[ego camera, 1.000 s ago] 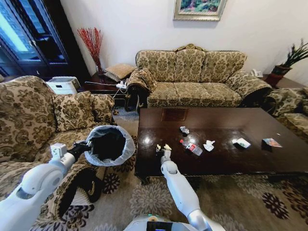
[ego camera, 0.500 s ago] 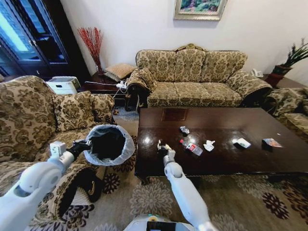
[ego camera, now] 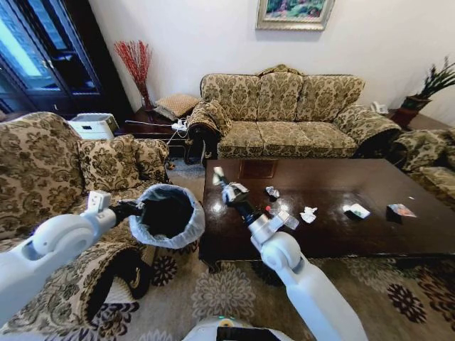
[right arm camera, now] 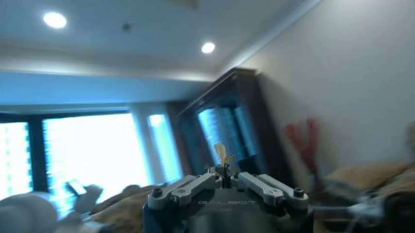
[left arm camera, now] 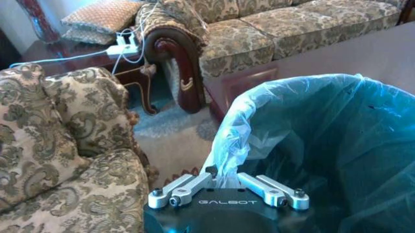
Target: Move to the front of the table and place the trash on the table into the trash bin.
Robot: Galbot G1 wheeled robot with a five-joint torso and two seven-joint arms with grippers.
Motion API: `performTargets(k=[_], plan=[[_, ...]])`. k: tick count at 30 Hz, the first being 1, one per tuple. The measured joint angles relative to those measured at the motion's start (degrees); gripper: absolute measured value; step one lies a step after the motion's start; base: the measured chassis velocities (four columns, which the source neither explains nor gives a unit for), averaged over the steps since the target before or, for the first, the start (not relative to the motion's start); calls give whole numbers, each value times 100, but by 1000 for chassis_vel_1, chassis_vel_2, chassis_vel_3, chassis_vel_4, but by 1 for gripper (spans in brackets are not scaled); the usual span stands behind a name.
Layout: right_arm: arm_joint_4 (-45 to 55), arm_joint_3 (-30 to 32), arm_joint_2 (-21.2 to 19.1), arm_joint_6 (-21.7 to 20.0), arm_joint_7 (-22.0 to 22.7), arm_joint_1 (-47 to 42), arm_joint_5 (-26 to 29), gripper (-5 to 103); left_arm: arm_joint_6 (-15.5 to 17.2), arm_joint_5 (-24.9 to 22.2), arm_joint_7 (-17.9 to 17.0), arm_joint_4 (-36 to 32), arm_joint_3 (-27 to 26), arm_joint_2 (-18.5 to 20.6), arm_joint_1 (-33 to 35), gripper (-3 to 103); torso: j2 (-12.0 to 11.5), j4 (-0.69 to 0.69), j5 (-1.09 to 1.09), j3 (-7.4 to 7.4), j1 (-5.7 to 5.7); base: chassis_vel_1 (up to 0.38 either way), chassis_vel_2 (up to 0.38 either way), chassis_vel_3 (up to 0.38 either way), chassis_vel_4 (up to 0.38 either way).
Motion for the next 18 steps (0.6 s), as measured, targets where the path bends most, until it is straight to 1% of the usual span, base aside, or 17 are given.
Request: performTargets(k=[1,3,4,5,6,8,9,11,12,14,15,16,17,18], plan=[[-54,-188,51,-41,-25,56,-63,0,17,-44,-52,-109,10,-21,-12,1,0,0,-1,0,0,0,0,0,0],[-285,-452,250,-134,-78,139,-368,0,28,-71,-113,-253,33,-96,-27,1,0,0,1,0,0,0,0,0,0],[-285,-452,250,-134,-78,139,-368,0,28,-71,-113,-253,33,-96,-27,1,0,0,1,0,0,0,0,0,0],[-378,-576,338,-226,-56,174,-499,0,33,-71,-146,-288,36,-147,-29,1,0,0,0,0,-1,0,0,0,0],[-443,-685,396,-362,78,215,-607,-3,39,-70,-163,-309,34,-190,-20,1,0,0,2,0,0,0,0,0,0],[-467,-740,413,-426,152,237,-649,-3,42,-68,-165,-315,31,-209,-12,1,0,1,1,0,0,0,0,0,0],[-515,-861,429,-515,238,280,-721,2,45,-51,-167,-316,18,-250,4,1,0,1,-1,0,0,0,0,0,0],[-538,-956,437,-559,263,322,-765,13,45,-35,-172,-309,-7,-279,5,1,0,1,-1,0,0,0,0,0,0],[-538,-956,437,-559,263,322,-765,13,45,-35,-172,-309,-7,-279,5,1,0,1,-1,0,0,0,0,0,0],[-544,-989,454,-571,266,344,-767,24,45,-29,-172,-282,-18,-283,5,1,0,0,0,0,-1,0,0,0,0],[-547,-996,460,-571,266,351,-767,24,45,-27,-172,-267,-19,-282,3,1,0,0,1,0,-1,0,0,0,0],[-551,-1000,463,-571,261,355,-767,29,45,-25,-172,-248,-19,-282,-2,1,0,0,2,0,-1,0,0,0,0],[-551,-1000,463,-571,261,355,-767,29,45,-25,-172,-248,-19,-282,-2,1,0,0,2,0,-1,0,0,0,0],[-561,-1001,463,-570,249,354,-767,34,45,-20,-172,-225,-10,-282,-16,1,0,0,2,0,0,0,0,0,0]])
